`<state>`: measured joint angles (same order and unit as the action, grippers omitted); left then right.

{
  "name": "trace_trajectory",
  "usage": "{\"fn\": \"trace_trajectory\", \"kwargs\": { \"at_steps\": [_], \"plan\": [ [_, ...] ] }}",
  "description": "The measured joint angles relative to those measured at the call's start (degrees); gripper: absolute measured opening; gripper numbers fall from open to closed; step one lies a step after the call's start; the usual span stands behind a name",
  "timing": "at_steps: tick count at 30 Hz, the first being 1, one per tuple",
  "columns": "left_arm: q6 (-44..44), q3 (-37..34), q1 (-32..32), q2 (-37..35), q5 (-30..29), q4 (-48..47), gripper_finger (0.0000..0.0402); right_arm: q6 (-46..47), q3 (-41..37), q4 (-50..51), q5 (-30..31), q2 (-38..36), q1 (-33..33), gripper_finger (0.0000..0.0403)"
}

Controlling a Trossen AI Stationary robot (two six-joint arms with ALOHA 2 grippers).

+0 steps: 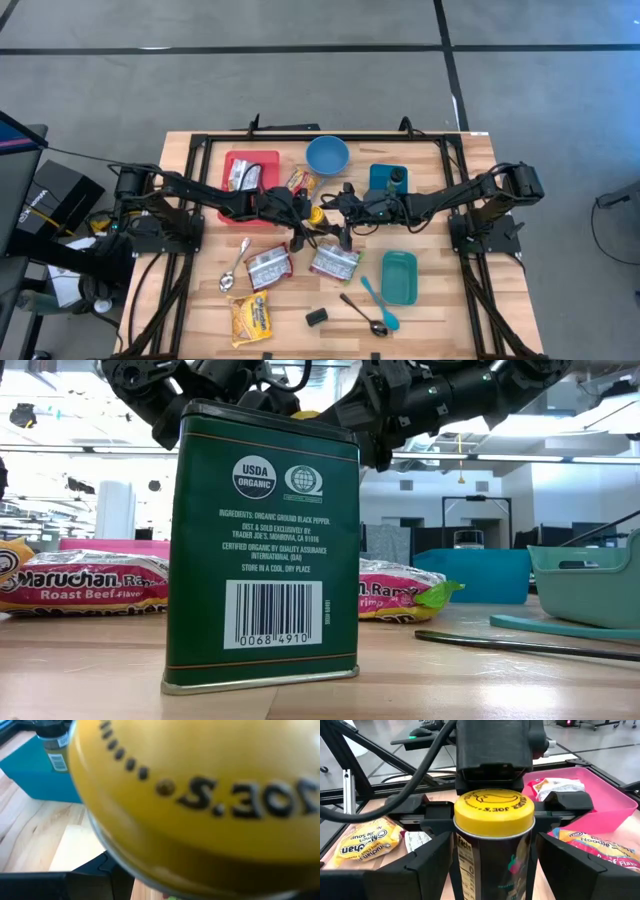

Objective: Pick & Place Food Item
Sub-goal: Put the yellow seasoning bottle into the blue bin

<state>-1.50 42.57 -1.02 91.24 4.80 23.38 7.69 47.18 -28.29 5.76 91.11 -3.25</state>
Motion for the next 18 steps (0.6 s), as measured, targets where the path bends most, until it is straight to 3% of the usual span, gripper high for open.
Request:
{"fn": "trace_trajectory", "kwargs": {
  "at_steps": [18],
  "plan": [
    [-0.2, 3.0, 0.0, 4.9, 0.0, 1.7, 0.0216, 1.8, 0.0, 2.0, -1.6, 0.0, 0.0, 0.0276]
  ]
}}
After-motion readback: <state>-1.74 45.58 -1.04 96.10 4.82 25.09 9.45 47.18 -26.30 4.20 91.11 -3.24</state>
